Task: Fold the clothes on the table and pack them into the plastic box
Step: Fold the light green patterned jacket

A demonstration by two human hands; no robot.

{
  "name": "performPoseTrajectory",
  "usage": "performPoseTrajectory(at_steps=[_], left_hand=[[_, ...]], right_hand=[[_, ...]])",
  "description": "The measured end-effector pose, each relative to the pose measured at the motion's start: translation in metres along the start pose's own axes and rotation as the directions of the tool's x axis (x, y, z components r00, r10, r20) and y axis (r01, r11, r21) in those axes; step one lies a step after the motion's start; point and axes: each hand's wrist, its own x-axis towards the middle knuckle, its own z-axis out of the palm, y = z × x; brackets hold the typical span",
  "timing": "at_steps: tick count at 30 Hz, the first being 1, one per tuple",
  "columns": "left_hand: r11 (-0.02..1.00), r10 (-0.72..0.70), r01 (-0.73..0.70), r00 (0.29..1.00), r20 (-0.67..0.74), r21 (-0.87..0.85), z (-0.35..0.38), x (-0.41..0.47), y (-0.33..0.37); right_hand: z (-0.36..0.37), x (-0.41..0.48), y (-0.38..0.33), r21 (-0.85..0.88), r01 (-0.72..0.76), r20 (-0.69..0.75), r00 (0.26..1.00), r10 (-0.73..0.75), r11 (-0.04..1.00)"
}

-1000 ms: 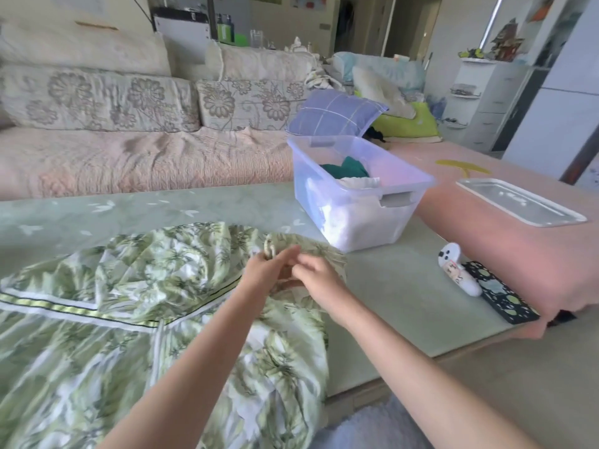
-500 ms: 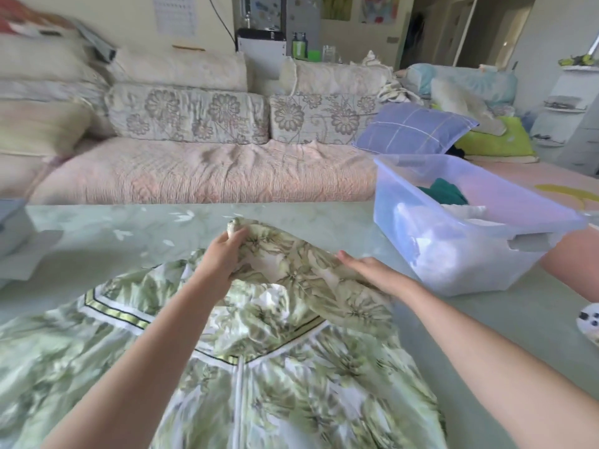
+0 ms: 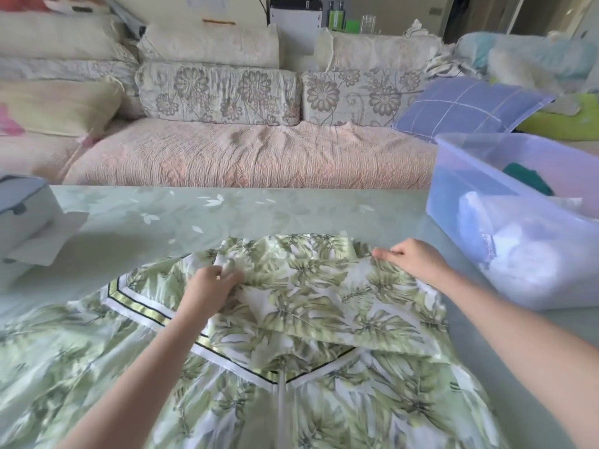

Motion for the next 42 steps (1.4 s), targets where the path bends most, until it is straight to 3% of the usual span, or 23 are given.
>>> performPoseTrajectory(at_steps=[2, 5, 9, 12, 15, 17, 19, 23, 28, 31, 33, 36, 42], left_hand=[[0.994, 0.041, -0.043, 0.999, 0.019, 0.104, 0.007, -0.003, -0.003], [0.990, 0.069, -0.066, 0.997, -0.022, 0.126, 0.019, -0.006, -0.001], [0.985, 0.142, -0.129, 0.983, -0.114, 0.118, 0.027, -0.011, 0.002], [0.906, 0.316, -0.240, 0.932, -0.179, 0.350, 0.031, -0.017, -0.002], [0.758, 0.469, -0.410, 0.883, 0.013, 0.508, 0.038, -0.024, -0.003], [0.637, 0.506, -0.531, 0.835, 0.216, 0.558, 0.043, -0.028, -0.007], [0.590, 0.423, -0.562, 0.827, 0.371, 0.579, 0.046, -0.029, -0.017], [0.642, 0.348, -0.490, 0.871, 0.346, 0.589, 0.048, -0.025, -0.031], [0.635, 0.316, -0.478, 0.877, 0.361, 0.607, 0.051, -0.024, -0.030], [0.664, 0.257, -0.450, 0.887, 0.384, 0.597, 0.043, -0.023, -0.022], [0.718, 0.312, -0.442, 0.895, 0.318, 0.538, 0.032, -0.027, -0.019], [0.864, 0.370, -0.361, 0.928, 0.043, 0.350, 0.004, -0.046, -0.028], [0.993, 0.105, -0.113, 0.961, -0.255, -0.015, -0.067, -0.111, -0.085]], right_hand=[[0.002, 0.001, 0.009, -0.122, 0.031, -0.004, 1.000, -0.031, 0.992], [0.004, -0.003, 0.025, -0.179, 0.012, 0.003, 1.000, -0.012, 0.984], [0.004, -0.009, 0.027, -0.268, -0.017, -0.142, 0.990, -0.022, 0.963], [0.007, -0.027, -0.002, -0.208, 0.011, -0.254, 0.965, -0.065, 0.978], [0.017, -0.066, -0.049, -0.221, 0.206, -0.079, 0.971, -0.228, 0.953], [0.033, -0.088, -0.067, -0.201, 0.206, 0.117, 0.976, -0.185, 0.958], [0.046, -0.096, -0.064, -0.203, 0.126, 0.263, 0.962, -0.070, 0.971], [0.057, -0.094, -0.046, -0.330, 0.138, 0.292, 0.956, -0.038, 0.934], [0.058, -0.094, -0.046, -0.322, 0.124, 0.289, 0.957, -0.027, 0.939], [0.048, -0.095, -0.055, -0.317, 0.087, 0.359, 0.933, 0.035, 0.945], [0.041, -0.098, -0.074, -0.281, 0.090, 0.369, 0.929, 0.021, 0.956], [0.038, -0.107, -0.127, -0.164, 0.175, 0.305, 0.945, -0.118, 0.971], [0.080, -0.120, -0.233, 0.028, 0.345, 0.398, 0.857, -0.327, 0.938]])
